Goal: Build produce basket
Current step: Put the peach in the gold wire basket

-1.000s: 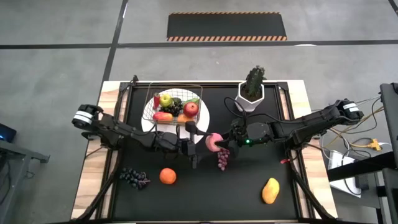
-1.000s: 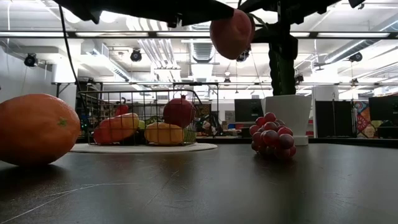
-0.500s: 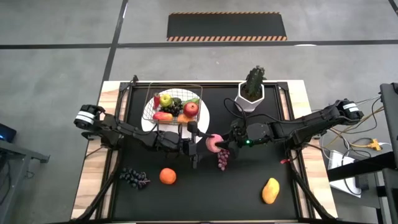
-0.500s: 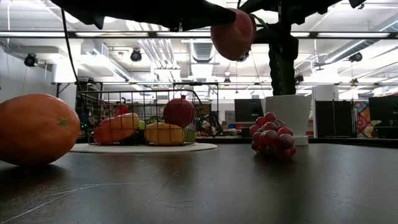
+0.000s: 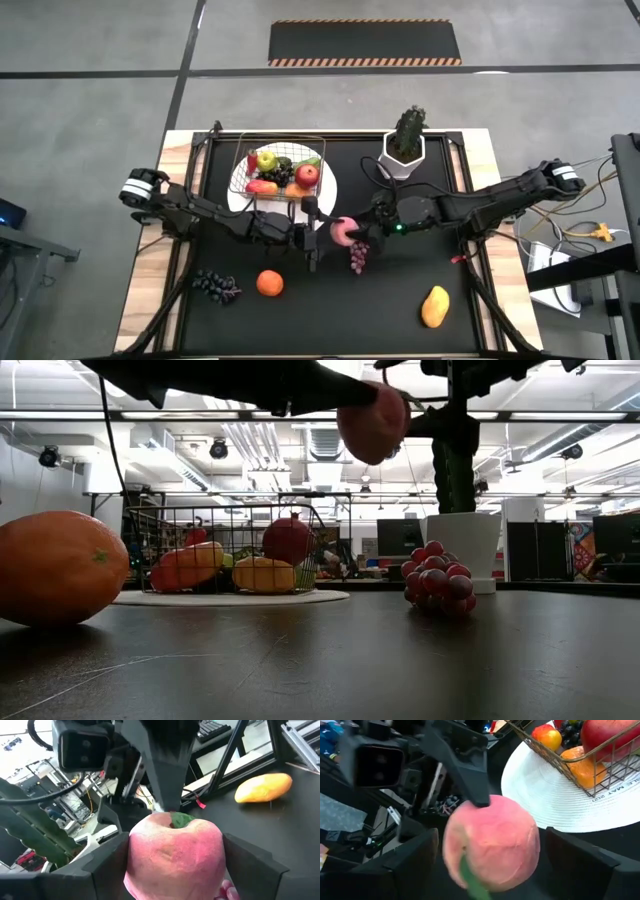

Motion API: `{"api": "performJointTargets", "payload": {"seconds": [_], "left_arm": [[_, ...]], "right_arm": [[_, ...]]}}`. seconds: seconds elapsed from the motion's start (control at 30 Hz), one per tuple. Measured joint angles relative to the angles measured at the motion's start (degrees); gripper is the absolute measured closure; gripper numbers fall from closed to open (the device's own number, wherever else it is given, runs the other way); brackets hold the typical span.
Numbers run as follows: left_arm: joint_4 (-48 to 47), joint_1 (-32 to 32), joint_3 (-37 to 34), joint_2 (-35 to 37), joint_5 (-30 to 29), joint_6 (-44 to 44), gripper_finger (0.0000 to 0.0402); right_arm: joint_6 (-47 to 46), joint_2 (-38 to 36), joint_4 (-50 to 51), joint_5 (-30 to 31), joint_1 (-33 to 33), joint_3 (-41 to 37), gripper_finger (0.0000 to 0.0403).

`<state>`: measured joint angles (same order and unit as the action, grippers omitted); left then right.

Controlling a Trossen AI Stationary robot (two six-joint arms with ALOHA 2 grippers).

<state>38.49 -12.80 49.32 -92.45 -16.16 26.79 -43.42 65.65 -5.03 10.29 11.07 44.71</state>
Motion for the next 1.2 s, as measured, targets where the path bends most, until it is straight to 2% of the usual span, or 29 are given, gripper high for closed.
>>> {"api": "performJointTargets", "payload": {"seconds": [0.2, 0.33, 0.5, 0.6, 0.67, 0.8, 0.97, 1.2], "left_arm": [[-4.1, 0.0, -0.5, 3.2, -4.6, -0.9, 0.0127], [-5.4, 0.3, -3.5, 7.4, -14.7, -0.9, 0.0127], [-3.3, 2.3, -9.7, 14.4, -33.9, -5.5, 0.0127], [-2.4, 4.6, -13.8, 17.7, -49.4, -13.1, 0.0127], [-2.8, 5.6, -17.1, 19.4, -56.1, -20.0, 0.0127], [-3.3, 6.4, -22.4, 20.5, -56.7, -32.3, 0.0127], [-3.2, 7.3, -26.7, 20.4, -60.6, -39.6, 0.0127], [-3.7, 10.6, -31.0, 20.4, -60.6, -49.2, 0.0127]], "right_arm": [[1.0, -5.9, 2.9, -0.2, 0.0, 0.0, 0.0045], [2.9, -11.7, 6.0, 0.4, 0.0, 0.0, 0.0051], [6.5, -15.6, 8.3, 4.7, 1.0, 0.0, 0.0059], [8.5, -15.8, 8.2, 6.0, 1.3, 0.0, 0.0063], [10.0, -15.6, 8.1, 6.3, 1.3, 0.0, 0.0065], [10.5, -14.3, 7.9, 6.3, 1.3, 0.0, 0.0062], [10.7, -12.9, 7.8, 6.3, 1.3, 0.0, 0.006], [10.7, -11.6, 7.7, 6.3, 1.3, 0.0, 0.0062]]}}
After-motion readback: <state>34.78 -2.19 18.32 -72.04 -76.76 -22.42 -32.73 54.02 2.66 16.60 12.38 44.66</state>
